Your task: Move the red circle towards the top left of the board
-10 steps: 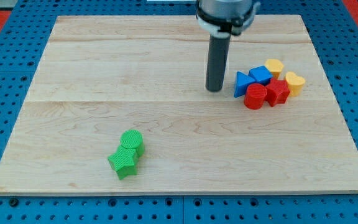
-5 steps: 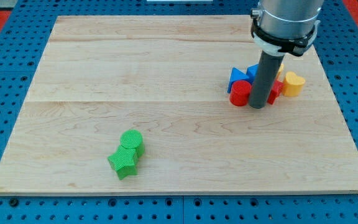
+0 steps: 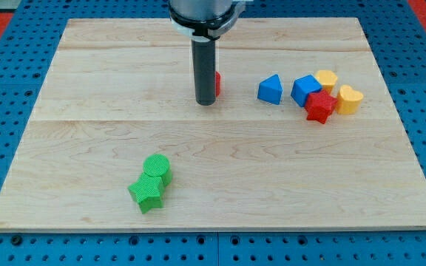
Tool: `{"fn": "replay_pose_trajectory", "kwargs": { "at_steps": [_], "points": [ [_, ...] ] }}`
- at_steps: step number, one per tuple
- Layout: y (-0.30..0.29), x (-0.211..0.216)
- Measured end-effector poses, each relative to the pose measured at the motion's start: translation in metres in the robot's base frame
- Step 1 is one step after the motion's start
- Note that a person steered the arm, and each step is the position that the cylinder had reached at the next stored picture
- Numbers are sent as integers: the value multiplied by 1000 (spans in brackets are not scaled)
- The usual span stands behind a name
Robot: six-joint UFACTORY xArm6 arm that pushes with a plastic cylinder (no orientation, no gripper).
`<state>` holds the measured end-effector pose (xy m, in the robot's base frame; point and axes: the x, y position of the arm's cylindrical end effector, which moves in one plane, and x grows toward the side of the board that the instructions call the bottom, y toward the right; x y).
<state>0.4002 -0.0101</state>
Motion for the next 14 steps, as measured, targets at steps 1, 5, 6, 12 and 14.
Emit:
{"fn": "replay_pose_trajectory", "kwargs": {
  "at_steps": [1,5,6,12,14],
  "points": [
    [6,-6],
    [-19,-62],
    [-73,-62],
    [-138,-120],
    [-154,-146]
  ]
}}
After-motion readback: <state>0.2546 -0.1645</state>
